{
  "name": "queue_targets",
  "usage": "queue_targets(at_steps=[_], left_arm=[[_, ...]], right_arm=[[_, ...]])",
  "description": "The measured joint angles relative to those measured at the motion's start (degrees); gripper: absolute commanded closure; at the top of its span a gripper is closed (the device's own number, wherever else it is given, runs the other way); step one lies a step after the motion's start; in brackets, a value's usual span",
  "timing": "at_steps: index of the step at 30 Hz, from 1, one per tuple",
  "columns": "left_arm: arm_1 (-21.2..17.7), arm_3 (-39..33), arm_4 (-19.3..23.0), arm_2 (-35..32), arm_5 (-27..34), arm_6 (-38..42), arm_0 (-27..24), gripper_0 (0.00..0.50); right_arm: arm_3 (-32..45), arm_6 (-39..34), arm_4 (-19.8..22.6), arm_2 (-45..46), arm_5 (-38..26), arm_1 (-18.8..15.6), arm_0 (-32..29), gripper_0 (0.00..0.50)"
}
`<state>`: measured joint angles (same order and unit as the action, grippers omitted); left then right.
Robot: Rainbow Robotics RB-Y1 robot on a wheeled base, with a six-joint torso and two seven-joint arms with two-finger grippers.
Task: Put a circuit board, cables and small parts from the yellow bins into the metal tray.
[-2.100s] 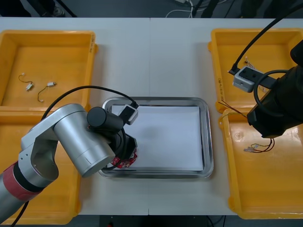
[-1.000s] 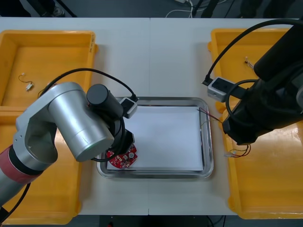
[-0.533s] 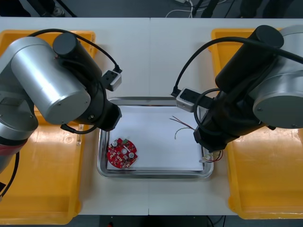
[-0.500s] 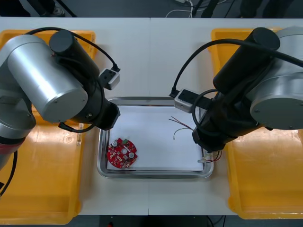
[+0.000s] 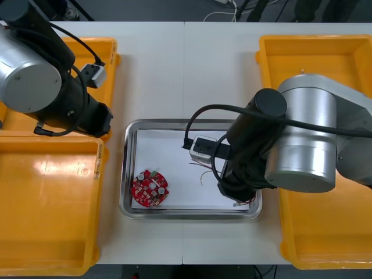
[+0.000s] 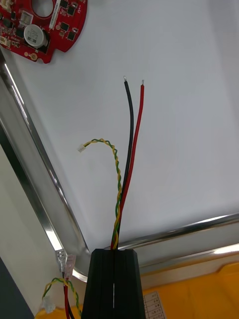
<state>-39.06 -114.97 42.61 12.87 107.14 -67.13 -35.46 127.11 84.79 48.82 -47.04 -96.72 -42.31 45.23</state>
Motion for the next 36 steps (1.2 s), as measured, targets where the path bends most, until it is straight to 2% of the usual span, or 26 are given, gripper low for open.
queue_targets(at_steps=[4,9,15,19,23,31,36], left_arm=[[-0.69,3.56,0.00,-2.47,0.09,-0.10,-0.54,0.000],[-1.18,8.24,-0.05,-5.99,0.12,-1.81,-1.42,0.000],[-1.29,12.73,-2.09,-9.16,0.14,-15.24,-2.74,0.000],[-1.32,14.89,-4.11,-10.57,0.12,-22.56,-3.26,0.000],[-1.34,17.98,-4.50,-12.59,-1.06,-22.93,-3.45,0.000],[-1.36,25.41,-6.62,-15.36,-6.24,-23.20,-3.58,0.000],[-1.37,31.94,-7.38,-16.33,-6.96,-26.26,-5.13,0.000]], right_arm=[[-0.23,3.79,-2.43,-2.74,2.15,0.03,0.02,0.500],[-1.84,9.11,-2.92,-4.66,3.66,0.25,0.05,0.500],[-3.84,12.88,-3.66,-5.87,5.49,0.67,0.06,0.500],[-4.14,12.88,-7.71,-8.62,7.44,0.68,0.07,0.500],[-4.32,12.88,-10.59,-11.85,9.12,0.68,0.10,0.500],[-6.70,15.97,-10.87,-14.74,10.10,1.20,0.13,0.500],[-9.22,16.62,-11.17,-14.98,10.14,2.29,0.15,0.500]])
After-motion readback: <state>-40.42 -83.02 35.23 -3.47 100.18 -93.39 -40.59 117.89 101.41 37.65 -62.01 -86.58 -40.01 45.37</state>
